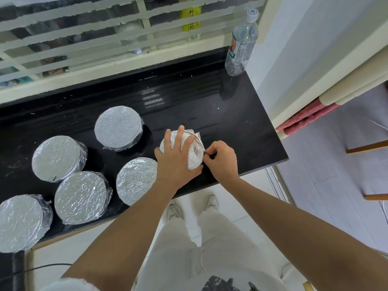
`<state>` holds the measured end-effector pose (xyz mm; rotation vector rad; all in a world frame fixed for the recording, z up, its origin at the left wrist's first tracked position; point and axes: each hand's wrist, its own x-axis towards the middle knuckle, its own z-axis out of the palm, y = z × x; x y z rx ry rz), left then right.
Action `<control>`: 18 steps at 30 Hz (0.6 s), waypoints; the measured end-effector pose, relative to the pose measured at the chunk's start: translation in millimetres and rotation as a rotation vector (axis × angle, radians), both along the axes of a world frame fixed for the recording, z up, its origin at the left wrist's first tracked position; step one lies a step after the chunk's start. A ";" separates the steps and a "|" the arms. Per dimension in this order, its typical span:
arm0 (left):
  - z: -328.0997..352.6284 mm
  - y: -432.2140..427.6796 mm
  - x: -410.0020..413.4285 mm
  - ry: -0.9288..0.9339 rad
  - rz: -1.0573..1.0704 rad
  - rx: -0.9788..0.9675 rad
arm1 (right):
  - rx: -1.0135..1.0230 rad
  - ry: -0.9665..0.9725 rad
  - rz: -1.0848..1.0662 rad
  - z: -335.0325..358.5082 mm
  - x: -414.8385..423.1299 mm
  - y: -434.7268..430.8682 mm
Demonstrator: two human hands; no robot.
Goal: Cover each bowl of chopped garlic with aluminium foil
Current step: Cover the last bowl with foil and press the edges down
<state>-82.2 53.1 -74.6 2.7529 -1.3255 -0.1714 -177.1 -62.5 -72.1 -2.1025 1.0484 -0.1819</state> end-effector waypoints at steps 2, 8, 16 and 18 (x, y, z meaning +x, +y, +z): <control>0.0 0.1 0.1 0.005 0.003 -0.002 | 0.047 -0.013 -0.033 0.4 0.6 2.0; -0.3 -0.2 -0.8 0.004 0.009 -0.006 | 0.182 -0.082 -0.143 5.0 -3.0 8.4; 0.5 -0.1 -0.7 0.019 0.009 -0.013 | 0.367 -0.169 -0.234 6.6 -10.6 17.2; 0.7 -0.1 -0.4 0.022 0.004 -0.008 | 0.427 -0.180 -0.279 8.6 -12.3 19.0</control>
